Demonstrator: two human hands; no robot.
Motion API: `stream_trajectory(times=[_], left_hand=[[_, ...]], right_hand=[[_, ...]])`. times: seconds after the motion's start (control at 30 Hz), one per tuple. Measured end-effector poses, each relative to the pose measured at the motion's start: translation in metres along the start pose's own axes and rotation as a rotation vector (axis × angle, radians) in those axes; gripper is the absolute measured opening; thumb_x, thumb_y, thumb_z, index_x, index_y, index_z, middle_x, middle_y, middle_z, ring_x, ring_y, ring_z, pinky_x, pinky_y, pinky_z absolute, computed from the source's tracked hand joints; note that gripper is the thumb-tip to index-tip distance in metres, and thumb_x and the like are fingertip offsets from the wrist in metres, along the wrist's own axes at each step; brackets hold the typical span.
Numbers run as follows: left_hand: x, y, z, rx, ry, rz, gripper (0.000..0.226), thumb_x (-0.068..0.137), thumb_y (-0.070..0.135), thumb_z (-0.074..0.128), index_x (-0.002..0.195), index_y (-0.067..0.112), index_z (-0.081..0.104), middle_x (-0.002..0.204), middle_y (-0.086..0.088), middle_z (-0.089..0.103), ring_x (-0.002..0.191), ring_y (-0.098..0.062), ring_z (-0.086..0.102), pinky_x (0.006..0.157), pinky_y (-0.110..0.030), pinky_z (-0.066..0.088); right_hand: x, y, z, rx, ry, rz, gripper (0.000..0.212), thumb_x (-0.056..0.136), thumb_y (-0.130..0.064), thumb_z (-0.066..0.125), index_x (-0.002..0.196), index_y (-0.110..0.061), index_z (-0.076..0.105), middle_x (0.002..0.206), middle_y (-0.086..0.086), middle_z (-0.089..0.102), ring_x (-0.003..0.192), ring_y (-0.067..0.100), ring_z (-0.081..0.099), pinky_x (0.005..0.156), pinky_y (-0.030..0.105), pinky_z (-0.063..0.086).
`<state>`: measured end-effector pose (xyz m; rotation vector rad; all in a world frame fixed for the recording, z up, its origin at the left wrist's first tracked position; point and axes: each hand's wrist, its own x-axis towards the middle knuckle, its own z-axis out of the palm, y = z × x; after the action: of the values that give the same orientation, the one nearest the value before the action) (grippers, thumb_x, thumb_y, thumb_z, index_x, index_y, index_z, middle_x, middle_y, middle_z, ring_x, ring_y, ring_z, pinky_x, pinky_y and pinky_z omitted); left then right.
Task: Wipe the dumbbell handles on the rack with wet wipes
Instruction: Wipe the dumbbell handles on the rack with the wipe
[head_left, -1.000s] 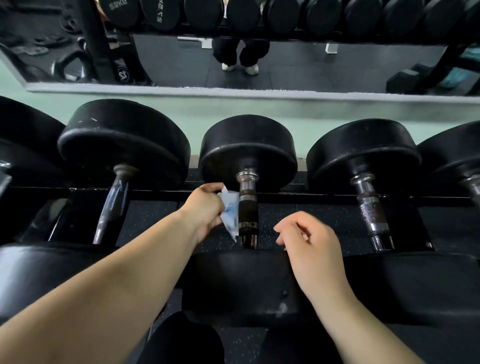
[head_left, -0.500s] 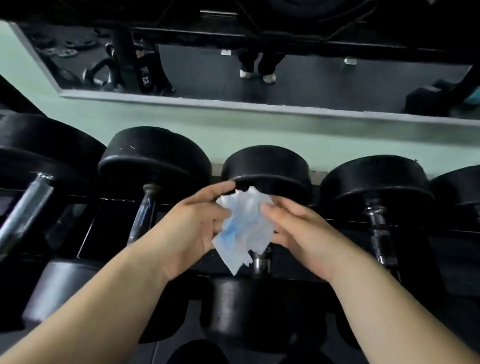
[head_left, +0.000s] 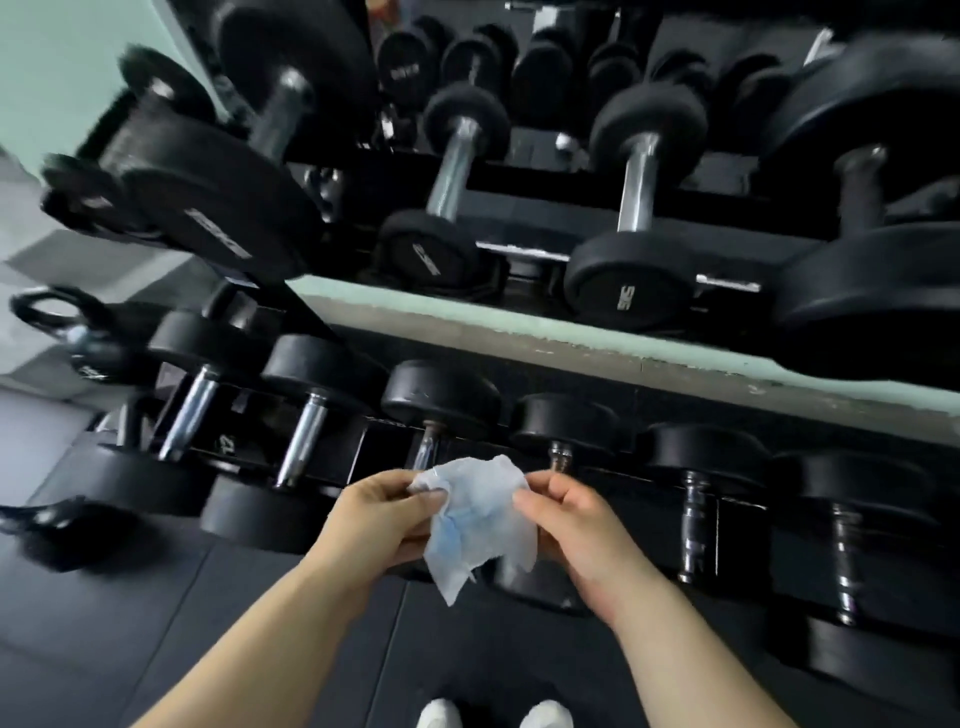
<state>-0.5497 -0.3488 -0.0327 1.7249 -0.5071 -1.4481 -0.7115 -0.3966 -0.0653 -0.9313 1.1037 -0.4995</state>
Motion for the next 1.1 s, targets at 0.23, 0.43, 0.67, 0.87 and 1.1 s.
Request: stream_trajectory(times=[0.23, 0.43, 0.67, 0.87, 1.1], left_hand=[[-0.034, 0.012, -0.028, -0.113, 0.091, 0.009, 0.012, 0.087, 0.005, 0.057, 0.075, 0.005, 0.061, 0.051, 0.000, 0.063, 0.044, -0.009, 0.059, 0.044, -0.021, 0.050], [-0.024, 0.006, -0.085, -0.222, -0.004, -0.044, 0.025, 0.094, 0.014, 0.047, 0.075, 0.003, 0.060, 0.055, -0.003, 0.065, 0.052, -0.010, 0.064, 0.053, -0.025, 0.051], [0.016, 0.014, -0.162, -0.256, -0.209, -0.151, 0.061, 0.094, 0.046, 0.025, 0.089, 0.002, 0.068, 0.088, -0.013, 0.072, 0.085, -0.020, 0.067, 0.064, -0.025, 0.050], [0.047, -0.013, -0.180, 0.047, -0.300, -0.178, 0.065, 0.095, 0.045, 0.021, 0.072, 0.017, 0.075, 0.082, 0.004, 0.074, 0.089, -0.013, 0.066, 0.070, -0.024, 0.046], [0.096, -0.067, -0.149, 0.336, -0.115, 0.049, 0.022, 0.089, 0.015, 0.053, 0.073, 0.022, 0.065, 0.074, 0.003, 0.067, 0.066, -0.008, 0.058, 0.062, -0.010, 0.042]], right_hand=[[-0.033, -0.025, 0.065, -0.232, 0.038, -0.147, 0.019, 0.085, -0.008, 0.055, 0.076, -0.023, 0.060, 0.084, -0.002, 0.062, 0.078, 0.009, 0.055, 0.067, 0.012, 0.042], [-0.021, -0.014, 0.131, -0.501, 0.203, -0.344, 0.014, 0.086, -0.004, 0.053, 0.085, -0.017, 0.057, 0.085, -0.016, 0.046, 0.078, -0.005, 0.049, 0.071, 0.000, 0.035], [0.008, 0.006, 0.225, -0.352, 0.248, -0.205, 0.020, 0.080, -0.022, 0.065, 0.081, -0.035, 0.050, 0.079, -0.015, 0.059, 0.071, -0.010, 0.055, 0.062, 0.006, 0.041], [0.035, 0.035, 0.225, -0.189, 0.429, -0.073, 0.022, 0.086, -0.005, 0.053, 0.067, -0.016, 0.052, 0.055, -0.010, 0.053, 0.054, 0.000, 0.046, 0.053, 0.009, 0.037], [0.071, 0.097, 0.161, -0.149, 0.621, 0.093, 0.012, 0.087, -0.004, 0.053, 0.086, -0.012, 0.061, 0.074, -0.004, 0.061, 0.067, 0.011, 0.055, 0.053, 0.007, 0.040]])
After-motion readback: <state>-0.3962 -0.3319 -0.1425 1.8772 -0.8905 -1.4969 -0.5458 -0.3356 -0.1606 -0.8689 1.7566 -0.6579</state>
